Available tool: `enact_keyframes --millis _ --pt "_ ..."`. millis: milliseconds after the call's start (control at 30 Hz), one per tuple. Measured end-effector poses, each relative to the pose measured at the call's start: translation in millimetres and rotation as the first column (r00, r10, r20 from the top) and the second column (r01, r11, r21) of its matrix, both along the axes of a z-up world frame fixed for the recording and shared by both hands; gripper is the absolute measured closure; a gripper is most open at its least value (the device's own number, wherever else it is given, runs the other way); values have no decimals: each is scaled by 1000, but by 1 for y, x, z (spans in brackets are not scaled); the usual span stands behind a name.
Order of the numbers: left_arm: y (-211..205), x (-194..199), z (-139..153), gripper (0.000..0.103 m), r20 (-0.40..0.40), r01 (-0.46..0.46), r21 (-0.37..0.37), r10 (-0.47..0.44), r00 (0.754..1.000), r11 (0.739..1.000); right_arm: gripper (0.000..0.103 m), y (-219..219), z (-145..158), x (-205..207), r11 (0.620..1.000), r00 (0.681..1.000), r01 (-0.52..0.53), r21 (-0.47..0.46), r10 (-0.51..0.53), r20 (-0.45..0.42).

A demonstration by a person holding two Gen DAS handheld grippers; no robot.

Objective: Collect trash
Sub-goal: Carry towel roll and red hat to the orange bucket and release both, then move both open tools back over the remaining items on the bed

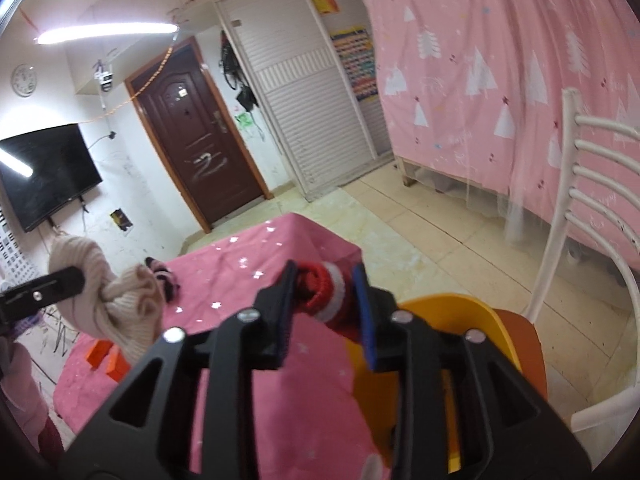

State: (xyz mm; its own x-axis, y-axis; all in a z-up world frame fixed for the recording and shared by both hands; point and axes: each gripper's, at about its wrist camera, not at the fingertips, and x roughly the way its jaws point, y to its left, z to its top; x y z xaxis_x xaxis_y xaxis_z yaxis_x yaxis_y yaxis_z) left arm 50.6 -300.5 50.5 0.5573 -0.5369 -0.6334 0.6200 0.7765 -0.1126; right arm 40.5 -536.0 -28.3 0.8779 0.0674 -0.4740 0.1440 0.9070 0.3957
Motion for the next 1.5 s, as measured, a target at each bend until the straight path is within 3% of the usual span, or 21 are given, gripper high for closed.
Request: enact_keyframes --millis 67,333,467,700,1033,1500 --pt "-11 -1 0 64 8 13 6 -13 1000 1000 59 -8 -3 0 1000 1000 17 13 -17 -1" --pt "-69 11 -17 64 -30 73 28 -72 997 997 59 -38 5 -20 992 992 112 52 -115 51" --pt "-98 17 -33 63 -56 100 48 -97 994 994 49 -49 7 -31 987 986 146 73 -151 71" --pt "-129 17 -45 49 -74 120 40 -117 990 992 49 -52 7 -34 986 985 140 92 -148 83" --pt "-103 14 -34 47 -67 74 23 -73 995 997 44 -39 6 -25 992 992 101 79 -107 73" --pt "-12 24 -20 47 -55 -55 -1 55 997 998 44 24 19 7 1000 999 -18 5 18 37"
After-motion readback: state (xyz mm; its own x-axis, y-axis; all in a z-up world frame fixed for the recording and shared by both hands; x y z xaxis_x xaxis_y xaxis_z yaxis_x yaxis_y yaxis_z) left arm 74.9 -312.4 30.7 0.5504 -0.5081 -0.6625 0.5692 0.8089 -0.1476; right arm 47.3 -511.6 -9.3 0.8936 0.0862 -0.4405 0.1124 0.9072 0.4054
